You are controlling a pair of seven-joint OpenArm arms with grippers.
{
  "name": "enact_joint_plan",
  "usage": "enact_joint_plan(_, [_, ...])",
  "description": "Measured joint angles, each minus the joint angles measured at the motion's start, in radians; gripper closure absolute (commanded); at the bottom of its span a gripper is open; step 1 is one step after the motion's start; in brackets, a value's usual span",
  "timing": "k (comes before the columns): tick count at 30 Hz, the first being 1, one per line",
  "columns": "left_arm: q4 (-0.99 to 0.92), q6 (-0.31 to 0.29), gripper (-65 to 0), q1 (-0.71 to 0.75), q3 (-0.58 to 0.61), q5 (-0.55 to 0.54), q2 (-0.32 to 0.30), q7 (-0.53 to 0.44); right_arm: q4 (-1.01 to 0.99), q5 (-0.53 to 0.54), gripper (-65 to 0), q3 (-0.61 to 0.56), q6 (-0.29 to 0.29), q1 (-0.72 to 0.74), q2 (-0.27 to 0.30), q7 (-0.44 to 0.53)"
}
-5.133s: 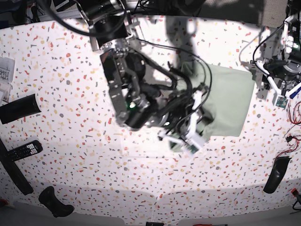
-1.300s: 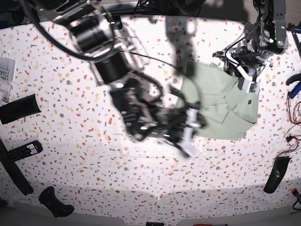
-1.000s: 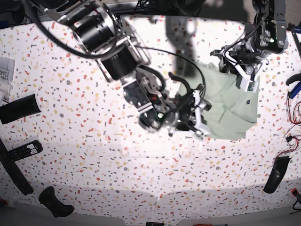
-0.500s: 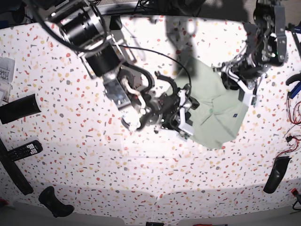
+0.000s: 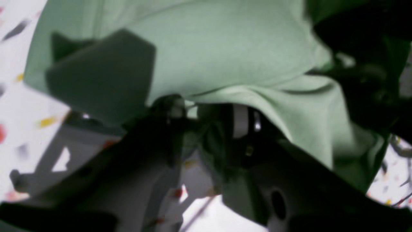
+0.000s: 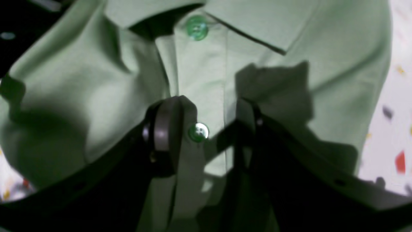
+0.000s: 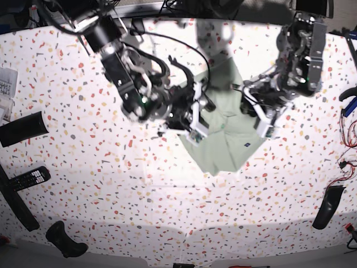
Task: Fold the T-shirt properly
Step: 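Hold the shirt with both grippers and fold it over toward the collar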
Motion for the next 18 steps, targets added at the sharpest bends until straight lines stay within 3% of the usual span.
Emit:
enact_joint_plan(9, [0.0, 0.016, -19.4, -0.044, 0.045, 0.053, 0.0, 0.012, 0.225, -0.02, -26.0, 0.0, -0.006, -0.153, 0.022, -0.07])
enact_joint_plan(18, [0.0, 0.015, -19.4, -0.075, 0.045, 0.052, -0.005, 0.056, 0.244, -0.075, -26.0, 0.068, -0.037, -0.153, 0.019, -0.089])
